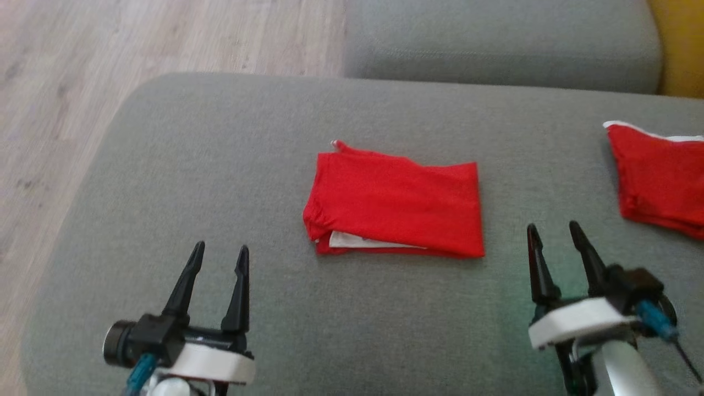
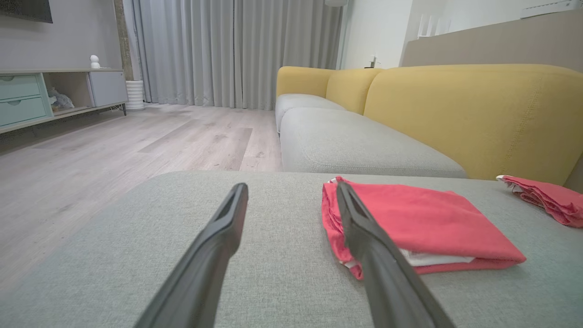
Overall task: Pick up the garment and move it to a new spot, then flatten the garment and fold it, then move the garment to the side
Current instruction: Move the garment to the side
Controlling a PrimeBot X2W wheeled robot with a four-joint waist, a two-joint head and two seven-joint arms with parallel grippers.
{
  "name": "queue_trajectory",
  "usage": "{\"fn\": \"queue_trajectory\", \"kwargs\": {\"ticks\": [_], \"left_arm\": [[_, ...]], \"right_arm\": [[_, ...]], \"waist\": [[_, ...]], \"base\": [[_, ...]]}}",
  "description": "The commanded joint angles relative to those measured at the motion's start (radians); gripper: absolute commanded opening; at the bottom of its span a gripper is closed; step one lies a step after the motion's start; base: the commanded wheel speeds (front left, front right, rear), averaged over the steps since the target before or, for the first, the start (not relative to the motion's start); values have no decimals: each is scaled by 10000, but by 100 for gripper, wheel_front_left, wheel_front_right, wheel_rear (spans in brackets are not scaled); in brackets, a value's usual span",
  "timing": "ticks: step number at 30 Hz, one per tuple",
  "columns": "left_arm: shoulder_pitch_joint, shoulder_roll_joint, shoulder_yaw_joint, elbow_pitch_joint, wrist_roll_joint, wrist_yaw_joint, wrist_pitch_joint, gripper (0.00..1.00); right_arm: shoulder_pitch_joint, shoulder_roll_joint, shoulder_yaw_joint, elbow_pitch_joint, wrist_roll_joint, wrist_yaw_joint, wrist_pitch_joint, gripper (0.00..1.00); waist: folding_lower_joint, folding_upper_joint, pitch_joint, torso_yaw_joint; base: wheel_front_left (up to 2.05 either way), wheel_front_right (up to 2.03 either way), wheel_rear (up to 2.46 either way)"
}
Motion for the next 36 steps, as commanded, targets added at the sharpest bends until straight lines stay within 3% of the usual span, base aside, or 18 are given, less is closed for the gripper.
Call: {"fn": "queue_trajectory", "kwargs": {"ticks": [1, 7, 10, 18, 19, 20, 21, 30, 36], "left_arm": [[-695, 0, 227, -389, -73, -29, -51, 100], [-1285, -28, -256, -363, -191, -54, -51, 100], [-1581, -36, -486, -246, -190, -61, -51, 100], [-1922, -42, -637, -165, -408, -67, -51, 100], [-1927, -43, -639, -160, -409, -67, -51, 100], [-1925, -43, -637, -151, -412, -68, -51, 100], [-1919, -43, -629, -142, -409, -68, -51, 100], [-1843, -44, -776, -171, -205, -69, -51, 100], [-1656, -44, -695, -112, -341, -69, -51, 100]], "right_arm": [[-782, -36, 229, -92, 135, -19, -12, 100], [-2243, -36, 176, 1467, 129, -19, 705, 100], [-3159, -36, 86, 2862, 352, -19, 1435, 100], [-4336, -36, 34, 5258, 568, -19, 2363, 100], [-4410, -36, 82, 5466, 513, -19, 2409, 82], [-4474, -36, 108, 5642, 406, -19, 2410, 27], [-4528, -36, 118, 5784, 288, -19, 2355, 0], [-4819, -36, 366, 6317, -456, -19, 1400, 0], [-4928, -88, 1058, 6335, -1352, -19, 953, 0]], "waist": [[1, 0, 299, 240], [1, 0, 1068, 855], [1, 0, 1467, 1238], [1, 0, 1718, 1751], [1, 0, 1703, 1768], [1, 0, 1679, 1775], [1, 0, 1649, 1771], [1, 0, 1148, 1314], [1, 0, 643, 615]], "base": [[0, 0, 0], [0, 0, 0], [0, 0, 0], [0, 0, 0], [0, 0, 0], [0, 0, 0], [0, 0, 0], [0, 0, 0], [0, 0, 0]]}}
